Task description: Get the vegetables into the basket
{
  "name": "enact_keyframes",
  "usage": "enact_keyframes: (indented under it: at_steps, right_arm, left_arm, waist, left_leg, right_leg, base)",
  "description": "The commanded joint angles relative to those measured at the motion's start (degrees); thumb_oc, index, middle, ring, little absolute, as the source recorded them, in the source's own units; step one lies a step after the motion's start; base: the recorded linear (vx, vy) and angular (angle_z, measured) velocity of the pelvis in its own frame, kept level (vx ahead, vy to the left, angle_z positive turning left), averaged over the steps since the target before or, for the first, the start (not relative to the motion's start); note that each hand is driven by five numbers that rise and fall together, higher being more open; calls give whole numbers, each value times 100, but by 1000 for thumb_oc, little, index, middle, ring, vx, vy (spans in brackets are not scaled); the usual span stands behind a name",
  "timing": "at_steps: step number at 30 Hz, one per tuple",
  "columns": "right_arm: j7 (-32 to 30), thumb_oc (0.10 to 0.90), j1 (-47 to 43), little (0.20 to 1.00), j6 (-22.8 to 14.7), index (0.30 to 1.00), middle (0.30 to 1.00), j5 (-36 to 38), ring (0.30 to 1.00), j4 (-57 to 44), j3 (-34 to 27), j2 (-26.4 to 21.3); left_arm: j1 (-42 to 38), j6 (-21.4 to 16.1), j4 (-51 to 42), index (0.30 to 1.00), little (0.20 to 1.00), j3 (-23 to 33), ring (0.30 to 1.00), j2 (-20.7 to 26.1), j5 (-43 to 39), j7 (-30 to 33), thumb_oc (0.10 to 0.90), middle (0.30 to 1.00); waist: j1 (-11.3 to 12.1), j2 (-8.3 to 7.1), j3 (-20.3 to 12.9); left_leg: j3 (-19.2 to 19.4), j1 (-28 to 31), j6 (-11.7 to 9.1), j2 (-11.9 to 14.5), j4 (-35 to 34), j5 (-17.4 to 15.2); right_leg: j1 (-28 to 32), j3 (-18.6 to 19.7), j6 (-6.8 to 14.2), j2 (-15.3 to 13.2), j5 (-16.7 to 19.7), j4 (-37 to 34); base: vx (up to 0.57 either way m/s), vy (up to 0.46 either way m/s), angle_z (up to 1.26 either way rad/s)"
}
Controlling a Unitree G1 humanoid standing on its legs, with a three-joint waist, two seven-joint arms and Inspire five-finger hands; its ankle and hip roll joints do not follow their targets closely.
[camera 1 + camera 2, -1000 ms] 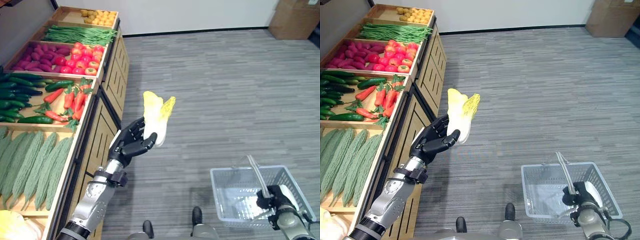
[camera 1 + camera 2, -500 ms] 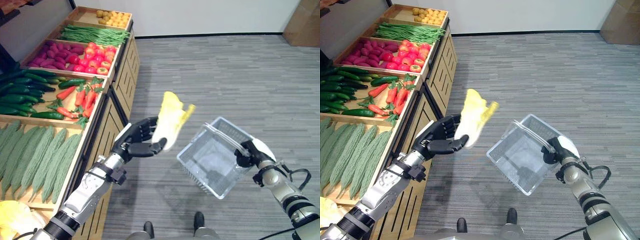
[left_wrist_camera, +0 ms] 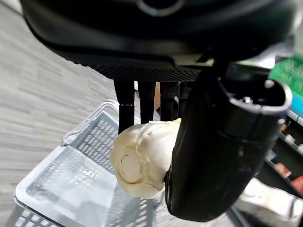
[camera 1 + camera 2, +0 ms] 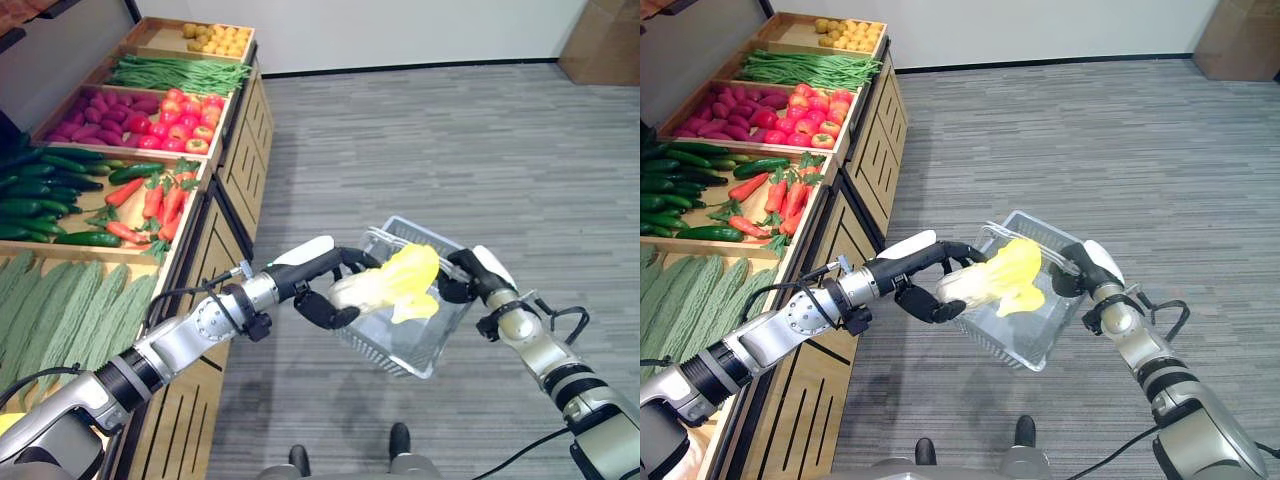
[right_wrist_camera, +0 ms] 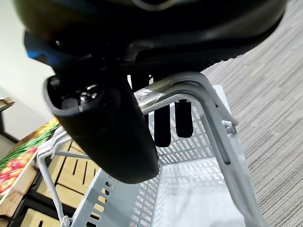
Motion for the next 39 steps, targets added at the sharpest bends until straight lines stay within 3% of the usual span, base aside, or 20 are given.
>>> enact_keyframes:
  at_steps: [1, 7, 9, 19, 20, 21, 35, 38, 39]
  right_arm:
    - [-200, 400, -1047, 300, -811, 300, 300, 605, 300, -896, -100, -3]
    - [35, 400, -802, 300, -885, 300, 300, 829, 300, -1448, -28, 123]
    - [306, 400, -540, 300, -928, 300, 300, 884, 300, -1960, 148, 235]
    - [473, 400, -318, 300, -970, 300, 300, 984, 300, -2361, 369, 662]
    - [491, 400, -296, 300, -965, 300, 300, 988, 300, -2402, 404, 715]
    - [502, 400, -292, 300, -961, 300, 300, 983, 300, -2411, 432, 738]
    - [119, 400, 3, 300, -893, 300, 300, 952, 300, -2092, -10, 1075]
    - [-320, 400, 272, 300, -708, 300, 300, 482, 300, -1594, -646, 1042]
    - [-321, 400, 278, 300, -709, 300, 300, 479, 300, -1596, -646, 1045]
  left_arm:
    - [-299, -553, 285, 300, 300, 195, 300, -113, 903, 674, 400, 300]
    - [-286, -487, 879, 300, 300, 246, 300, -332, 1966, 1153, 400, 300]
    - [-209, -325, 1313, 300, 300, 386, 300, -563, 2696, 1574, 400, 300]
    - [-145, -15, 2074, 300, 300, 446, 300, -1148, 3368, 2046, 400, 300]
    - [-131, 42, 2153, 517, 517, 456, 517, -1226, 3428, 2063, 555, 517]
    - [-136, 67, 2201, 1000, 1000, 449, 1000, -1279, 3475, 2079, 900, 1000]
    - [275, -43, 1820, 1000, 1000, 569, 1000, -1504, 3119, 1958, 900, 1000]
    - [944, -277, 984, 1000, 1000, 881, 1000, -1330, 1433, 991, 900, 1000]
    - [954, -262, 951, 1000, 1000, 892, 1000, -1309, 1399, 954, 900, 1000]
  waist:
    - [21, -401, -432]
    - [-33, -415, -463]
    - [-63, -430, -469]
    - [-123, -432, -474]
    - [-128, -434, -483]
    - [-129, -436, -487]
    - [-102, -455, -526]
    - [-21, -427, -548]
    - [-24, -428, -553]
  left_leg:
    - [49, -38, -567, 347, 5, -26]
    - [96, -1, -563, 358, 5, -59]
    - [120, 29, -560, 366, 5, -77]
    - [167, 68, -556, 382, 5, -106]
    - [167, 74, -551, 382, 5, -111]
    - [166, 74, -549, 383, 5, -111]
    - [155, 116, -522, 390, 5, -134]
    - [65, 87, -494, 379, 5, -123]
    - [63, 85, -494, 379, 5, -123]
  right_leg:
    - [390, -82, 532, -402, -465, 28]
    - [404, -55, 542, -397, -489, 28]
    - [434, -37, 536, -386, -521, 28]
    - [453, -7, 510, -360, -562, 28]
    - [455, 13, 502, -353, -572, 28]
    - [456, 19, 498, -346, -579, 28]
    - [521, -4, 479, -337, -612, 28]
    - [542, -55, 461, -342, -616, 28]
    - [542, -57, 461, -342, -616, 28]
  base:
    - [23, 4, -5]
    - [18, 2, -3]
    - [40, -1, 0]
    - [6, -3, -4]
    - [11, -6, -7]
    - [11, -8, -5]
    - [0, 0, 0]
    - [3, -1, 4]
    - [4, 2, 6]
